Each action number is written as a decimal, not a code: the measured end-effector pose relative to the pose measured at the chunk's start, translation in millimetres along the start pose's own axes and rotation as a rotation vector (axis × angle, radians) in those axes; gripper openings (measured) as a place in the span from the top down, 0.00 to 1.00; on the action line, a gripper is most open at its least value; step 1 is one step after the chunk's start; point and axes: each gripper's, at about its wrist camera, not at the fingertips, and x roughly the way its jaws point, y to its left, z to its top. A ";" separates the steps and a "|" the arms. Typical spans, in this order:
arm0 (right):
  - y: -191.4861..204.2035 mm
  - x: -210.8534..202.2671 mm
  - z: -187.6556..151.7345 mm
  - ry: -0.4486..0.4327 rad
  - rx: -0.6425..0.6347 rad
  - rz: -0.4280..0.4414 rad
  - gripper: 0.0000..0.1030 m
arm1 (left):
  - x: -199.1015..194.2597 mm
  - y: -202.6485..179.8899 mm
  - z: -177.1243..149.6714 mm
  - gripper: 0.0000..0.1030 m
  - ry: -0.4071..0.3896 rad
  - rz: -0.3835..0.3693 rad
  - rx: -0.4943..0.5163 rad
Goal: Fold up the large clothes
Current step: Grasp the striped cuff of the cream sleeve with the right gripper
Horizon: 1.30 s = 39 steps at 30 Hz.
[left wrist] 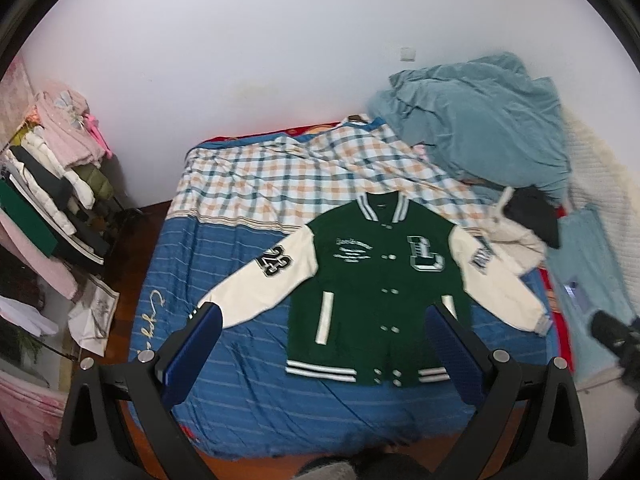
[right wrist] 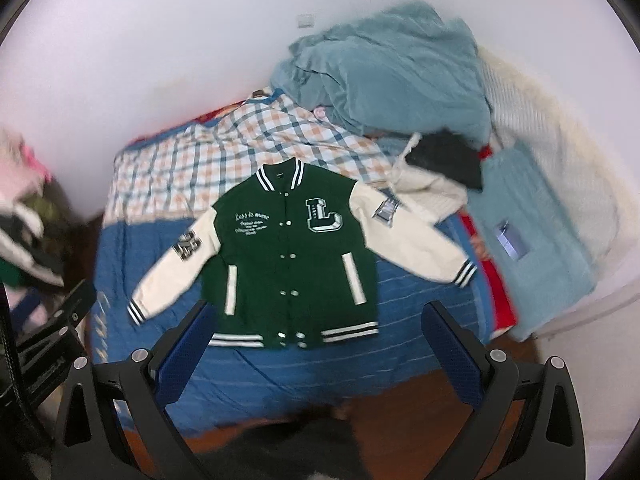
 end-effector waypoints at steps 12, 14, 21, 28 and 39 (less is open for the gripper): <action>-175.7 250.0 -64.7 0.179 0.610 0.005 0.30 | 184.6 -50.3 -13.0 0.00 0.141 0.130 0.049; -216.6 295.0 -75.5 0.194 0.711 0.019 0.30 | 226.1 -67.1 -16.4 0.00 0.179 0.183 0.067; -368.2 471.9 -103.3 0.189 1.023 0.021 0.29 | 356.3 -108.0 -32.5 0.00 0.330 0.261 0.054; -478.6 614.6 -113.5 0.143 1.195 -0.001 0.27 | 451.1 -147.3 -51.1 0.00 0.411 0.312 0.065; -500.2 602.4 -7.5 -0.070 1.006 -0.072 0.84 | 476.4 -213.3 -37.5 0.00 0.372 0.241 0.106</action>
